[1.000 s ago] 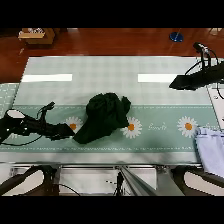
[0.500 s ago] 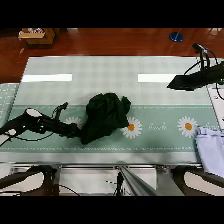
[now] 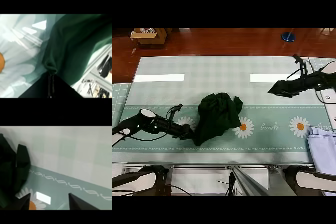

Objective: Fold the shirts.

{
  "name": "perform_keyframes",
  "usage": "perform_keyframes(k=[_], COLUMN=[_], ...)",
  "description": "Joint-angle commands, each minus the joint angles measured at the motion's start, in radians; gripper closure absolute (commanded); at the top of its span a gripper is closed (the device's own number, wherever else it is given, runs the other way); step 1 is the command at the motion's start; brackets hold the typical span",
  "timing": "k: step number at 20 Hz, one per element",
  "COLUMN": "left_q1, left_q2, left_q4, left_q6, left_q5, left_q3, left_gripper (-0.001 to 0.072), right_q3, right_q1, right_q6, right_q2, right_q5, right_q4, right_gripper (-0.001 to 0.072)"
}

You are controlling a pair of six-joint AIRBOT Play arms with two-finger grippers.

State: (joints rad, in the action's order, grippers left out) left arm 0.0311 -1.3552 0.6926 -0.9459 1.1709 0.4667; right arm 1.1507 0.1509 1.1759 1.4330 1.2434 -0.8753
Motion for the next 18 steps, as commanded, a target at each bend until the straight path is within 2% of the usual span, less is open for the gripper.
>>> perform_keyframes(k=[1, 4, 5, 7, 11, 18], left_q1=[0.001, 0.001, 0.001, 0.001, 0.001, 0.001], left_q2=[0.002, 0.002, 0.002, 0.002, 0.002, 0.002], left_q4=[-0.013, -0.013, -0.013, -0.013, -0.013, -0.013], left_q6=[-0.002, -0.008, -0.008, -0.008, -0.007, -0.003], left_q5=[0.053, 0.053, 0.053, 0.053, 0.053, 0.053], left_q3=[0.000, 0.000, 0.000, 0.000, 0.000, 0.001], left_gripper=[0.0688, 0.0688, 0.0688, 0.0688, 0.0688, 0.0688], right_q3=[-0.048, -0.052, -0.052, -0.052, -0.052, -0.052], right_q1=[-0.021, -0.105, -0.137, -0.200, -0.267, -0.274], right_q6=[-0.054, -0.056, -0.056, -0.048, 0.018, 0.025], right_q2=[0.087, 0.148, 0.161, 0.182, 0.221, 0.286], right_q5=[0.000, -0.003, -0.019, -0.068, -0.125, -0.149], right_q4=[0.162, 0.158, 0.160, 0.163, 0.164, 0.397], right_gripper=[0.0169, 0.0170, 0.0193, 0.0193, 0.0190, 0.0191])
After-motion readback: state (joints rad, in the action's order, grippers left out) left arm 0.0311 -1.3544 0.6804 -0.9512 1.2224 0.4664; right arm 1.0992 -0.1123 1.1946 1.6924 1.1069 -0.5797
